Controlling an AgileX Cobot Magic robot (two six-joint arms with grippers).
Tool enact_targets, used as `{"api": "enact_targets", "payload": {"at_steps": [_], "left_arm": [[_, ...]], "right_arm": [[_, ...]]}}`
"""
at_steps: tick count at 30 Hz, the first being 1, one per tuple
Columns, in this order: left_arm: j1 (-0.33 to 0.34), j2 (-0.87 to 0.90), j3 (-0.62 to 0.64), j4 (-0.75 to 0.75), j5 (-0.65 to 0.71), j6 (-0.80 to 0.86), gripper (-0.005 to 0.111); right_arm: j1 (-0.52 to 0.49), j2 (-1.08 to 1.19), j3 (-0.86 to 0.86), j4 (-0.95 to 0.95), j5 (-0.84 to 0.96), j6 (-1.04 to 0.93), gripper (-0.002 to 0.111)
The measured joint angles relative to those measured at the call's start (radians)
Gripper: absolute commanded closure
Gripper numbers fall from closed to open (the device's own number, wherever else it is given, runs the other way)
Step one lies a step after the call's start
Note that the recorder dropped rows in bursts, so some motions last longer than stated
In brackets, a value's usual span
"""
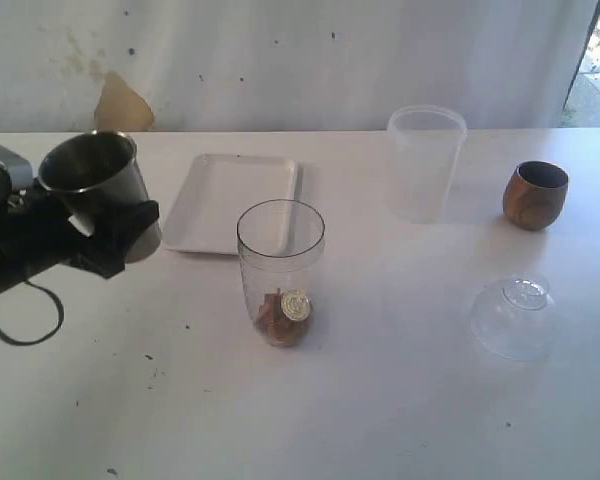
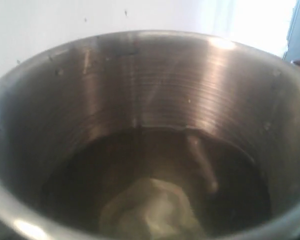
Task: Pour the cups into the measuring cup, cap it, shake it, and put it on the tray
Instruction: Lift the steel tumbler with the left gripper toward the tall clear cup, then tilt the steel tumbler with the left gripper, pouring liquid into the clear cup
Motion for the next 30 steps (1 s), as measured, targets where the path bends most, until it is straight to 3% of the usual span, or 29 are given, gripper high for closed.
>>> {"api": "enact_targets", "payload": {"at_steps": [4,12,21,30], "left_arm": [[-0.056,-0.002,-0.101,0.009,0.033,-0.028,0.107],[-0.197,-0.002,-0.318,0.067,0.318,-0.035,0.107],[-0.213,0.054,-0.438,0.092,0.309,-0.035,0.107],[-0.213,0.101,-0.45,0.183,0.303,0.041,0.107]], "right_arm": [[0.0,0.0,0.0,0.0,0.0,0.0,0.108],[0.0,0.0,0.0,0.0,0.0,0.0,0.108],[0.0,0.0,0.0,0.0,0.0,0.0,0.108],[0.0,0.0,0.0,0.0,0.0,0.0,0.108]]}}
